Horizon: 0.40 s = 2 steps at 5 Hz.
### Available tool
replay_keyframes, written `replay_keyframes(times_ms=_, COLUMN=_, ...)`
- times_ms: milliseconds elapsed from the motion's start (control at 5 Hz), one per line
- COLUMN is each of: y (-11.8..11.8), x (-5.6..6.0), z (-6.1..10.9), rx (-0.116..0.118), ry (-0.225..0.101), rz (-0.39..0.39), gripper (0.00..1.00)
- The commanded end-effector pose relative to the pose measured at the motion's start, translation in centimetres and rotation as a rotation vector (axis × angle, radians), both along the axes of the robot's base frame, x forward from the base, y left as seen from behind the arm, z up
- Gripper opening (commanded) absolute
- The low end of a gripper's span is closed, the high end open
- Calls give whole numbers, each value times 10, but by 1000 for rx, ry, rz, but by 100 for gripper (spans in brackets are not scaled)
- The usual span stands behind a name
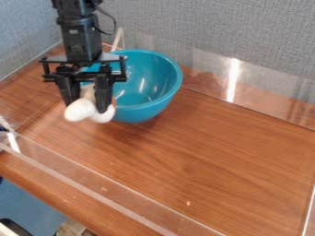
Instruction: Put the mushroom in the blue bowl
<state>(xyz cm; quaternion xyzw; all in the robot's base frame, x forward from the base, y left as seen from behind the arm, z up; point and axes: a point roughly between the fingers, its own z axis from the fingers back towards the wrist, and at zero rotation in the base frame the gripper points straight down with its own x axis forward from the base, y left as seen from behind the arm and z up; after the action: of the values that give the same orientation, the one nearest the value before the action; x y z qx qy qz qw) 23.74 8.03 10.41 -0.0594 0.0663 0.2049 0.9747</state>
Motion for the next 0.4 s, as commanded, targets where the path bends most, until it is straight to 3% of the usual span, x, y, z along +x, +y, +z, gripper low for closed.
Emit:
replay_keyframes(times_ms=0, y=2, x=17, z=4, rx=15, ry=-43, rz=-9, gripper=0)
replay_keyframes(times_ms=200, y=1, x=25, z=-2, rx=11, ry=-44, rz=-15, gripper=0)
